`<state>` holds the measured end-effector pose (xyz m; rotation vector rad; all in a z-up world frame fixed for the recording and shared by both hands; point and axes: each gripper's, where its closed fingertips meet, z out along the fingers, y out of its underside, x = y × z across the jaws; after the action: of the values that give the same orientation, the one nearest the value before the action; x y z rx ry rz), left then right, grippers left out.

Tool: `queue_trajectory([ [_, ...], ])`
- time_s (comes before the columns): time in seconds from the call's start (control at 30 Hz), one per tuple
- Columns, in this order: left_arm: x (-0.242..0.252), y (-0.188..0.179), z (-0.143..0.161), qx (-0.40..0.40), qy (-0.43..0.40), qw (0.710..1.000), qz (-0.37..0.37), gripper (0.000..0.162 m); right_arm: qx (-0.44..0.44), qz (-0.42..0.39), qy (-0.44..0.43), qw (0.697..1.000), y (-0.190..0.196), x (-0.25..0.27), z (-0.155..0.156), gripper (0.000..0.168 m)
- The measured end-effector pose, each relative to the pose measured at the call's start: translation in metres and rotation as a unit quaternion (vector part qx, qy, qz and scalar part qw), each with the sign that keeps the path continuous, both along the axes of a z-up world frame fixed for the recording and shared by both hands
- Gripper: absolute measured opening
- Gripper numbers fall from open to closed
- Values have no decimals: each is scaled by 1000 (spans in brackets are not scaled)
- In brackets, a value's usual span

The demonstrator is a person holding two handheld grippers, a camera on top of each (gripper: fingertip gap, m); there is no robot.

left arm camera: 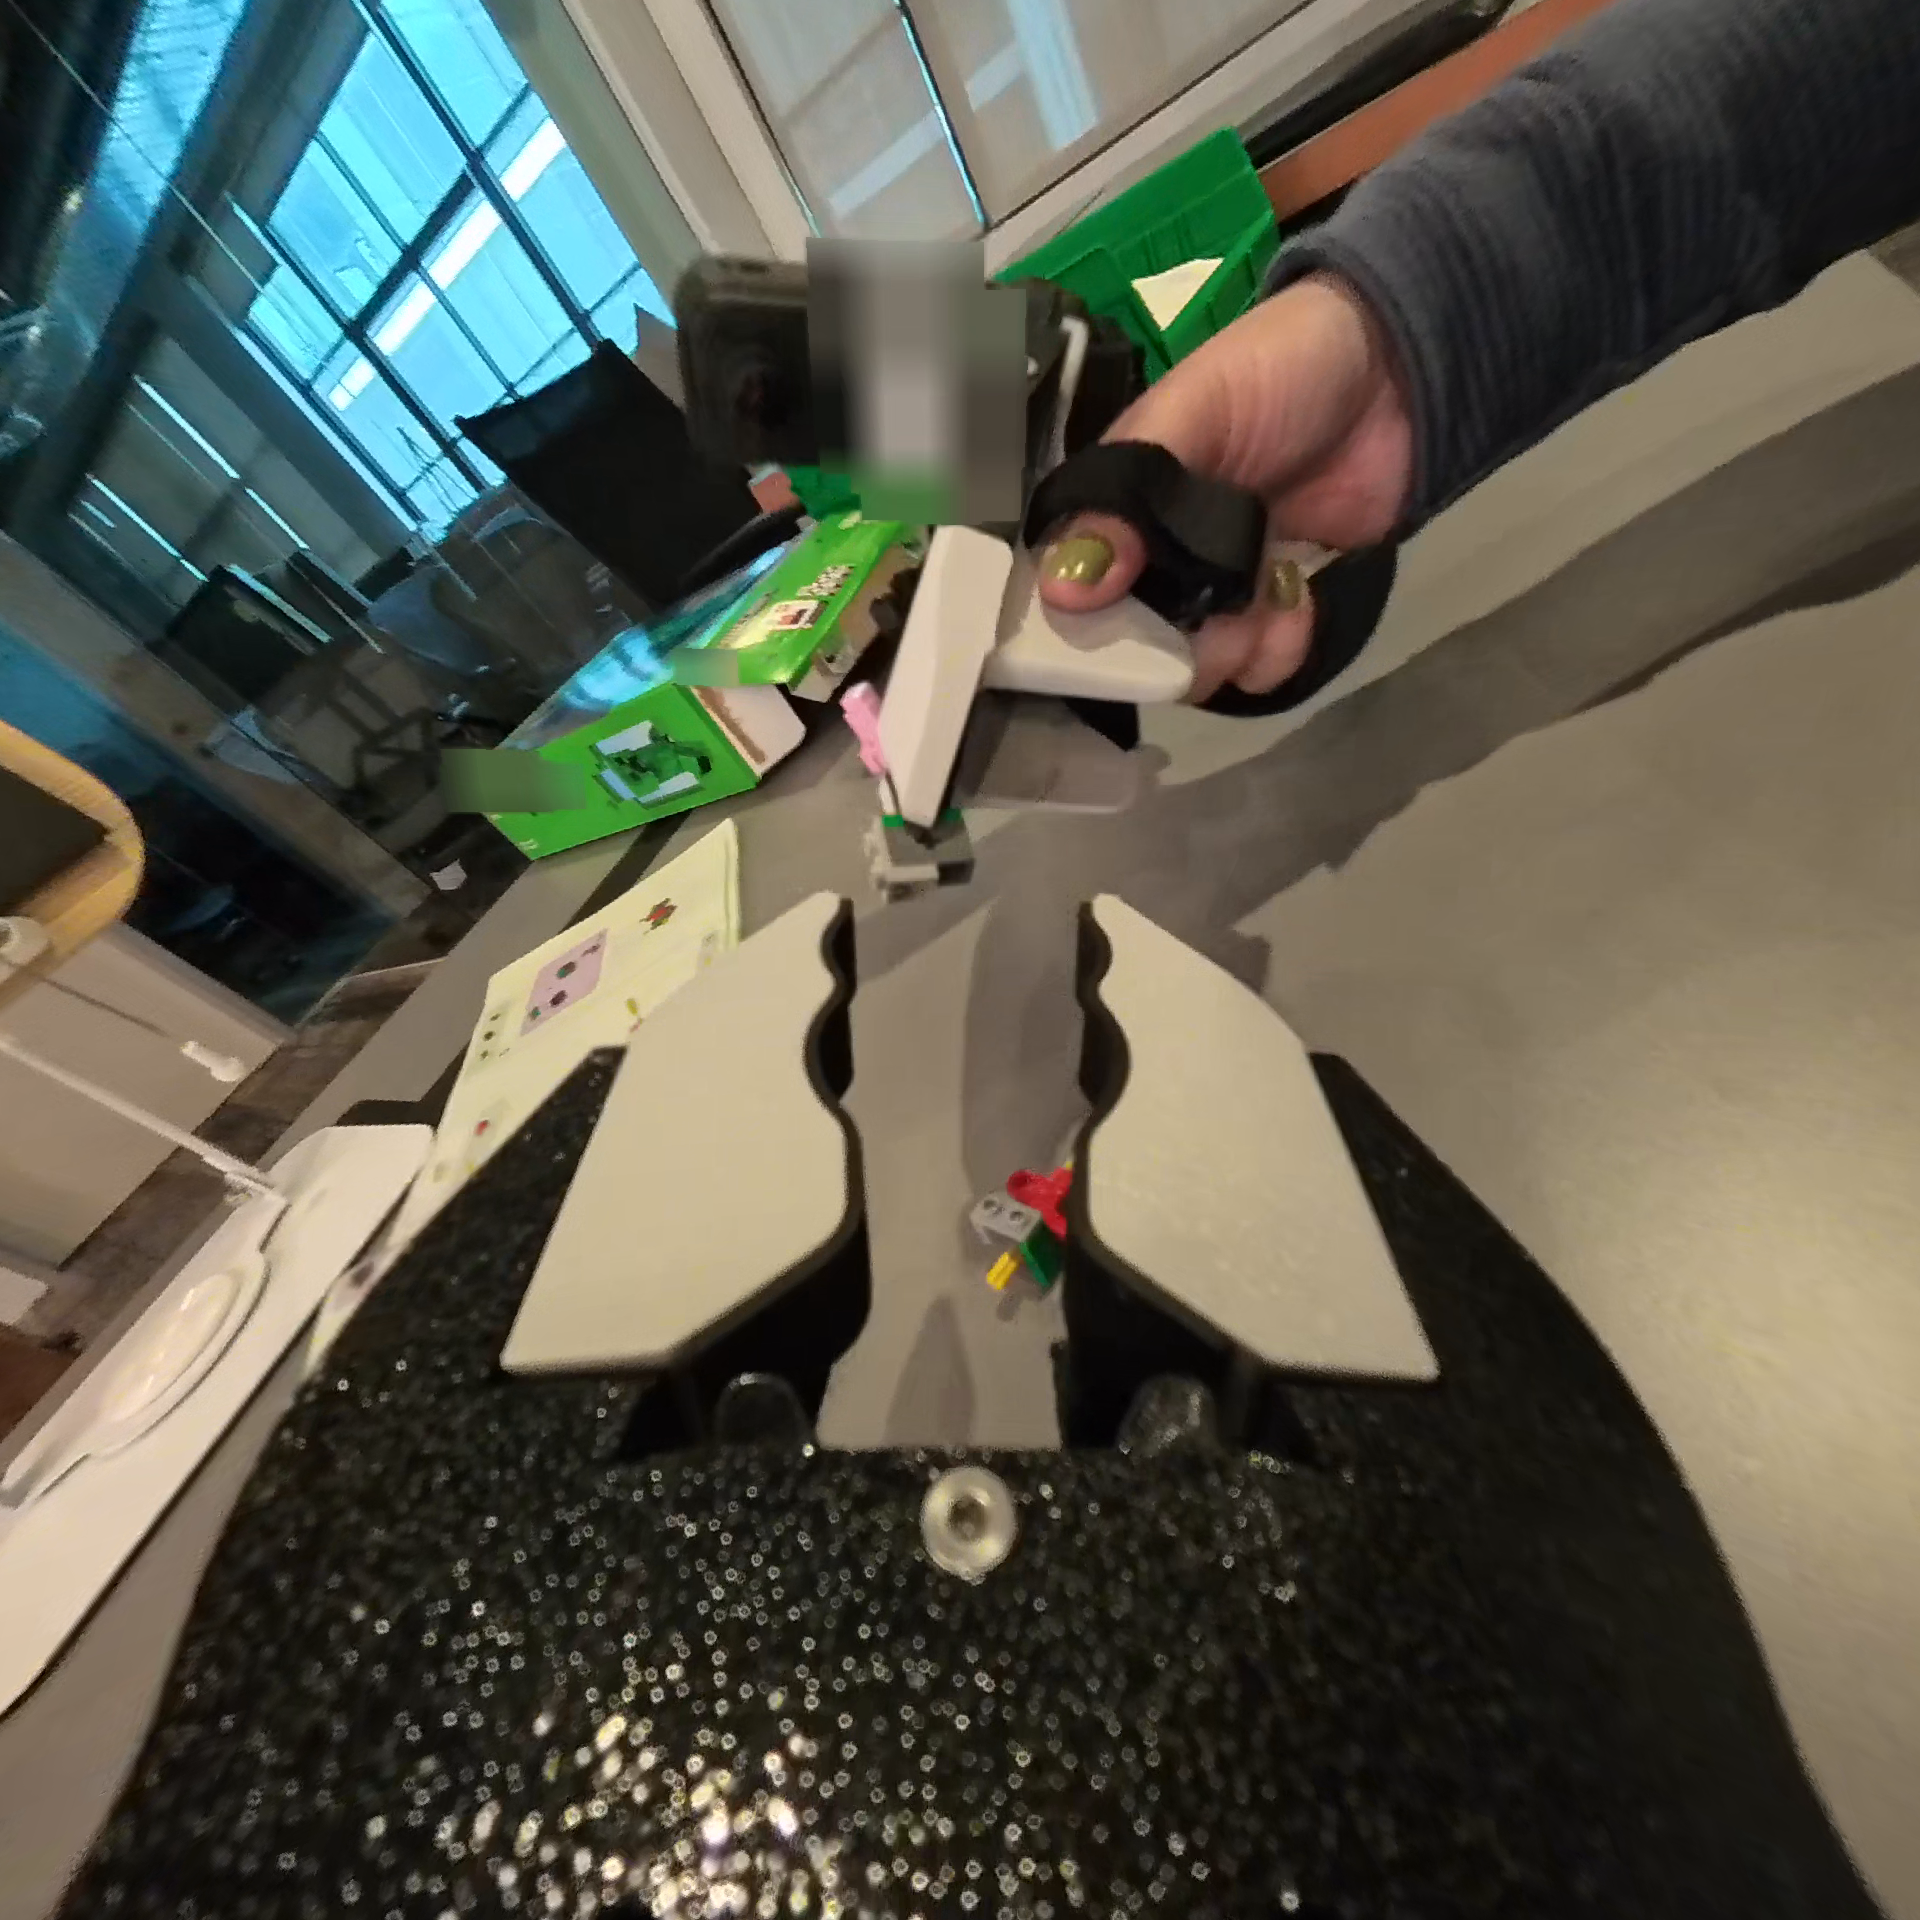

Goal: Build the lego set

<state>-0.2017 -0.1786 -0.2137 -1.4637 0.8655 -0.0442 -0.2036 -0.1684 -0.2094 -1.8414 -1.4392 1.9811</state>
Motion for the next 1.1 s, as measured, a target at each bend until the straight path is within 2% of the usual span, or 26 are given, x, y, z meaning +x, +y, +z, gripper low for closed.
queue_trajectory([
  [0.03,1,0,-3,-8,1,1000,-4,41,16,0,-5,1000,1,2,-3,8],
  [0.3,9,-1,-6,-24,-12,999,-22,38,19,33,5,999,-8,10,-4,8],
  [0.5,8,-1,-8,-26,-8,999,-19,38,66,38,-1,997,-11,9,-13,8],
  [0.9,10,-4,4,31,13,999,-4,27,-8,50,33,998,-24,6,0,8],
  [1.1,11,-5,3,28,16,999,-7,22,-21,47,33,998,-24,5,-1,8],
])
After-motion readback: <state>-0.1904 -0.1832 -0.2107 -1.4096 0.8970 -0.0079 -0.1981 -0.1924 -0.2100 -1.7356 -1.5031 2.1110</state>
